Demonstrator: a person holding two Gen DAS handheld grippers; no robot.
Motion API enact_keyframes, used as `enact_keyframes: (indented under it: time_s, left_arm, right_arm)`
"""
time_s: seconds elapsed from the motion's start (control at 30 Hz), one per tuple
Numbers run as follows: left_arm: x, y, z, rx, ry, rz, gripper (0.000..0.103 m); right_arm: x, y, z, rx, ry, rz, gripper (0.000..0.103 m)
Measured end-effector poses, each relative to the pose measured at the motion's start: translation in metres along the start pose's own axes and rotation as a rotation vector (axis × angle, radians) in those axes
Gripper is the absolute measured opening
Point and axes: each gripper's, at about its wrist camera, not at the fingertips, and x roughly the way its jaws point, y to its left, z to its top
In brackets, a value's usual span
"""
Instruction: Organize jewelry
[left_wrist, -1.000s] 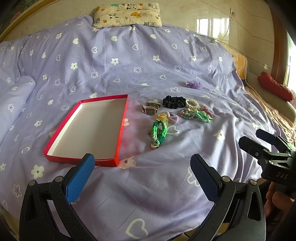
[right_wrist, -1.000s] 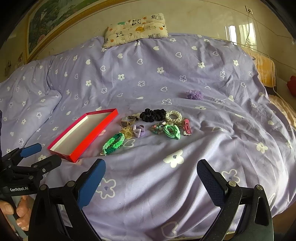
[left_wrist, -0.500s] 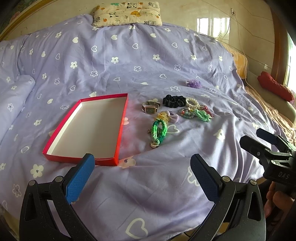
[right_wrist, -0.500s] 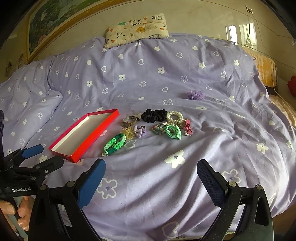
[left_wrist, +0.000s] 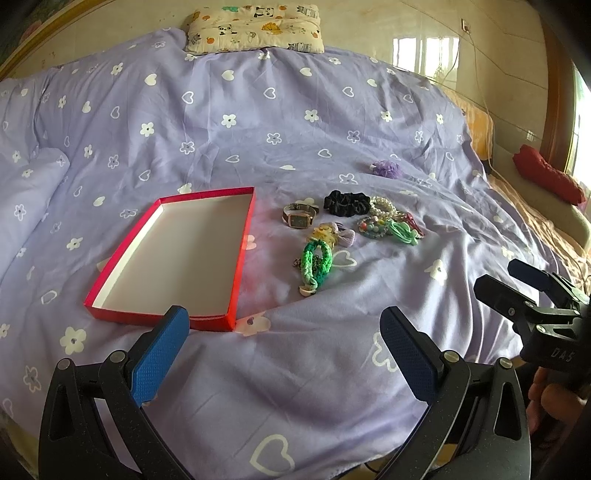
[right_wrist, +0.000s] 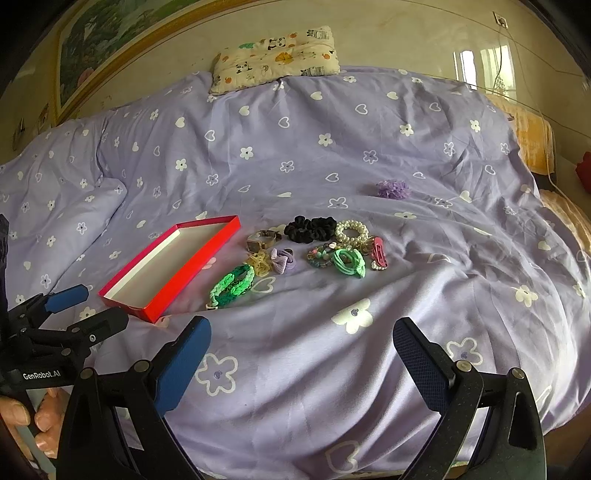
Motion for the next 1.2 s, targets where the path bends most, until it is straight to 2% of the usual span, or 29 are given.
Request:
enact_keyframes:
  time_s: [0.43, 0.67, 0.83, 0.97, 1.0, 1.07, 1.2]
  left_arm:
    - [0.007, 0.002, 0.003, -0.01, 0.018, -0.01, 0.103]
    - [0.026, 0.008, 0.015, -0.008, 0.048, -0.027, 0.103]
    - [0.05, 0.013, 0.028, -0.02, 0.094, -0.068, 0.101]
    - [0.072, 0.012, 0.036, -0.018, 0.131, -0.099, 0.097]
    - [0.077, 0.012, 0.037, -0.015, 0.14, -0.104, 0.093]
    - [0.09, 0.01, 0.039, -0.012, 0.167, -0.118, 0.088]
    - [0.113, 0.008, 0.042, -0.016, 0.214, -0.141, 0.082]
  right_arm:
    - [0.005, 0.0, -0.001, 0.012, 0.012, 0.01, 0.1]
    - [0.022, -0.007, 0.009, 0.017, 0.046, 0.01, 0.099]
    - [0.041, -0.018, 0.02, 0.039, 0.076, 0.018, 0.097]
    - [0.062, -0.027, 0.028, 0.064, 0.111, 0.029, 0.084]
    - [0.066, -0.029, 0.029, 0.069, 0.118, 0.031, 0.082]
    - [0.079, -0.034, 0.033, 0.085, 0.136, 0.04, 0.072]
    - [0.105, -0.044, 0.04, 0.103, 0.172, 0.036, 0.063]
